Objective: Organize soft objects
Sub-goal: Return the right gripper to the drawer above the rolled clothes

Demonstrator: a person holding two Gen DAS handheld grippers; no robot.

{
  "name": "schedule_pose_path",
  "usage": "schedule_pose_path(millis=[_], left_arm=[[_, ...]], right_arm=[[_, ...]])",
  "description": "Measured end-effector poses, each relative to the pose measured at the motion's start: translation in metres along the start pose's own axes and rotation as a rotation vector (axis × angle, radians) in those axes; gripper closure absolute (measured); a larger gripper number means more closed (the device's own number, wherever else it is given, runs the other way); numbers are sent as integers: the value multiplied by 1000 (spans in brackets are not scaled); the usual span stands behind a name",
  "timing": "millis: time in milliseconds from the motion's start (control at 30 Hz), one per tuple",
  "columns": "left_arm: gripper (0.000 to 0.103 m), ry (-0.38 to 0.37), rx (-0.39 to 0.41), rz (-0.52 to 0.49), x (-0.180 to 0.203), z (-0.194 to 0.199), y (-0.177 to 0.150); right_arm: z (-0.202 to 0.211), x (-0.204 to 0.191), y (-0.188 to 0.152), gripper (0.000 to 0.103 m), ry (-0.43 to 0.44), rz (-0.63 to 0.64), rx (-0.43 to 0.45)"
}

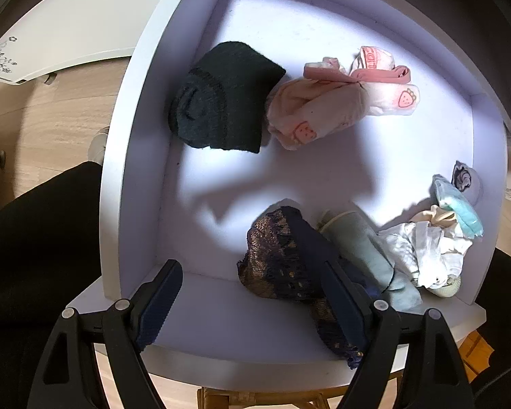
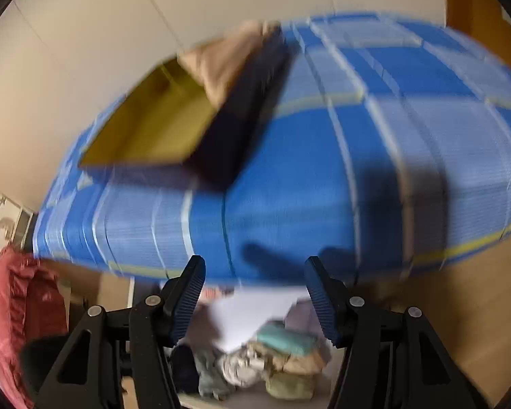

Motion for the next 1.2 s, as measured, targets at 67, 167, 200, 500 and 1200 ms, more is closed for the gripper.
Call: schedule_pose_path(millis=[67,167,200,500,1200], left_arm=[[18,-3,-5,-2,-1,-1,-1],[18,-54,-14,2,0,-5,-2],[18,-80,-18,7,0,-4,-3],[18,-195,-148,75,1,-35,-9],[50,-148,76,101,-41,-34,15]], right_arm=[[-15,-5,-15,42,7,29,-54],[-41,-15,-40,42,23,72,-143],[-48,-18,-46,42,30,78,-168],[-89,-43,-82,39,31,170,-310],[-109,-74,-93,35,21,300,-329]])
Point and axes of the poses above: each gripper's, at about its wrist camera, not at the fingertips, and z roughly against the way its jaws point, x to its right, y to its top, the point moved 1 cm from there along -z, roughly the way its jaws point, and after that the axes turned 14 degrees about -y, right-handed, at the moved point
